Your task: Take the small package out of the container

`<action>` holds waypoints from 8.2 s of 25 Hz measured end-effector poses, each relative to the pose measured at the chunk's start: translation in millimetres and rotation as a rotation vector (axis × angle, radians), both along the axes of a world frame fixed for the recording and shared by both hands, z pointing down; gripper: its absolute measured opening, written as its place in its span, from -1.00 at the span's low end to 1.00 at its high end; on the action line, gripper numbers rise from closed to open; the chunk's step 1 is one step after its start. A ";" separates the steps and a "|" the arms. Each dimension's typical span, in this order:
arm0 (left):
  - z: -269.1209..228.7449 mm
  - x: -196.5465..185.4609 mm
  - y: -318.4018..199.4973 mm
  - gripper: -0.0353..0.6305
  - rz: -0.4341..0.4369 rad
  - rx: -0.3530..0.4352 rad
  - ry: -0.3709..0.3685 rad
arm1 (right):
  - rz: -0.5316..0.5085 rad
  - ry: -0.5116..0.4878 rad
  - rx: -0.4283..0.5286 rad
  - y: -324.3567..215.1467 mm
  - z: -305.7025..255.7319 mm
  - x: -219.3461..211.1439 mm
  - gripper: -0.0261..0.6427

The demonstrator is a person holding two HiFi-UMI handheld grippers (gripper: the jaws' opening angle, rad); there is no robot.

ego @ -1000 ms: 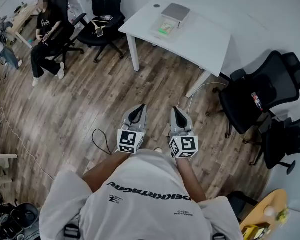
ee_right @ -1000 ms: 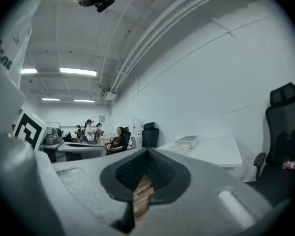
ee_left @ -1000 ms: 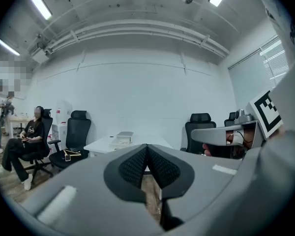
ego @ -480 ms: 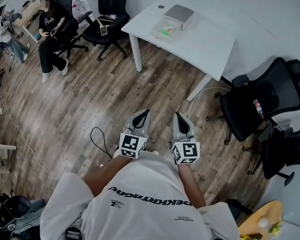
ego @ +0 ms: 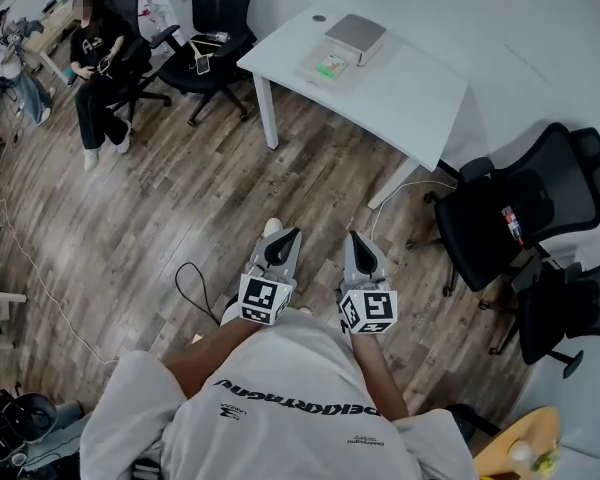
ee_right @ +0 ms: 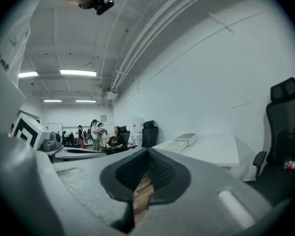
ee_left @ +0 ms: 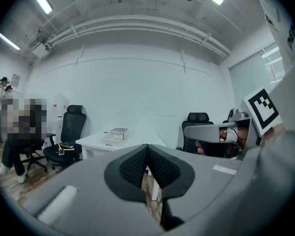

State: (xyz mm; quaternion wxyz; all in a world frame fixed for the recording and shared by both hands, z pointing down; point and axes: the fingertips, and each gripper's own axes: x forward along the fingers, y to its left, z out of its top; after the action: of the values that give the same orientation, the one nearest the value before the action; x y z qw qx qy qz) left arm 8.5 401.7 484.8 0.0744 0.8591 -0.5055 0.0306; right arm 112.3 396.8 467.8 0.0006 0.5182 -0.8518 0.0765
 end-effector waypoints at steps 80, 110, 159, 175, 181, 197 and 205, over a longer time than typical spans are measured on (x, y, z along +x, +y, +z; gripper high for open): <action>28.3 -64.9 -478.7 -0.90 0.113 -0.111 -0.076 | 0.179 0.031 -0.133 -456.2 23.9 -60.1 -0.93; 57.4 -3.9 -571.5 -0.90 0.085 -0.181 -0.124 | 0.151 0.012 -0.182 -525.9 49.8 -13.5 -0.93; 135.4 30.3 -678.5 0.00 0.054 -0.421 -0.243 | 0.138 -0.006 -0.264 -555.3 83.8 0.6 -0.93; 162.8 35.8 -697.2 0.27 0.071 -0.491 -0.303 | 0.135 -0.013 -0.287 -554.0 93.0 4.9 -0.93; 174.7 43.0 -705.0 0.35 0.087 -0.510 -0.329 | 0.139 -0.014 -0.289 -553.9 95.1 8.7 -0.93; 213.8 44.7 -722.7 0.33 0.097 -0.598 -0.396 | 0.142 -0.008 -0.313 -556.9 104.3 7.7 -0.93; 226.7 46.3 -730.3 0.31 0.100 -0.654 -0.427 | 0.126 0.008 -0.305 -559.8 103.5 1.9 -0.93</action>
State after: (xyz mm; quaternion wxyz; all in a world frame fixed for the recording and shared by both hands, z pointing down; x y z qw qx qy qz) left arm 54.8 -328.6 711.5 0.2355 0.7880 -0.4306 0.3717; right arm 114.3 -162.9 571.4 0.0778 0.5647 -0.7961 0.2030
